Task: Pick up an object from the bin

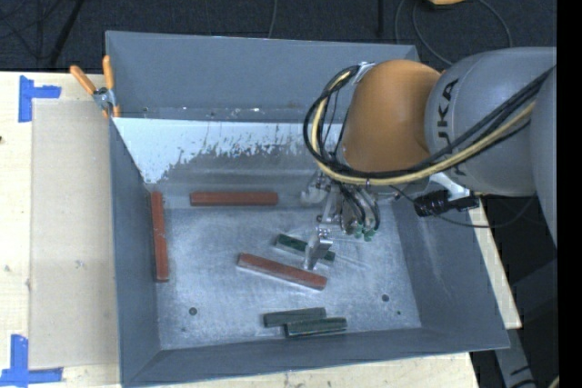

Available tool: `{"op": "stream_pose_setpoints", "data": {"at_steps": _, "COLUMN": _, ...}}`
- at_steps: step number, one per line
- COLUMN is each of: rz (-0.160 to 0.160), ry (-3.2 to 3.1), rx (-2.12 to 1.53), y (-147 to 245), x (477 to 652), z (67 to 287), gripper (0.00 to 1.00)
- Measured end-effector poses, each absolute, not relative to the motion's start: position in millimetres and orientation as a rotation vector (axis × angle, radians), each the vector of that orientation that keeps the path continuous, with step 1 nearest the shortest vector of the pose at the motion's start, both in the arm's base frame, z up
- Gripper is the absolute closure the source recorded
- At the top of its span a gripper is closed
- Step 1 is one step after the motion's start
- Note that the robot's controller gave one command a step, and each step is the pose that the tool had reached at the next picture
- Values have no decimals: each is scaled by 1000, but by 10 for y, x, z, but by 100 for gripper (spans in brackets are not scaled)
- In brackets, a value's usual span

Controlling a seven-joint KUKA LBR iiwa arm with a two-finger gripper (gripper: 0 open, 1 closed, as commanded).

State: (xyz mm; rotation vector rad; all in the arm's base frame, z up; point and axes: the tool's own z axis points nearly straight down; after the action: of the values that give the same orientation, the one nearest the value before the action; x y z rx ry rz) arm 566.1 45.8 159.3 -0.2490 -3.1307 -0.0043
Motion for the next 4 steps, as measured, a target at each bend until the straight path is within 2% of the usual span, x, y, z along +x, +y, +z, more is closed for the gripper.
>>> {"op": "stream_pose_setpoints", "data": {"at_steps": 1, "rz": 1, "ry": -3127, "rx": -269, "y": 436, "x": 5595, "z": 1264, "gripper": 0}}
{"op": "stream_pose_setpoints", "data": {"at_steps": 2, "rz": 1, "ry": -3132, "rx": -268, "y": 443, "x": 5539, "z": 746, "gripper": 0}}
{"op": "stream_pose_setpoints", "data": {"at_steps": 3, "rz": -12, "ry": -3154, "rx": -334, "y": 437, "x": 5618, "z": 695, "gripper": 100}}
{"op": "stream_pose_setpoints", "data": {"at_steps": 4, "rz": -12, "ry": -3153, "rx": -343, "y": 437, "x": 5613, "z": 699, "gripper": 100}}
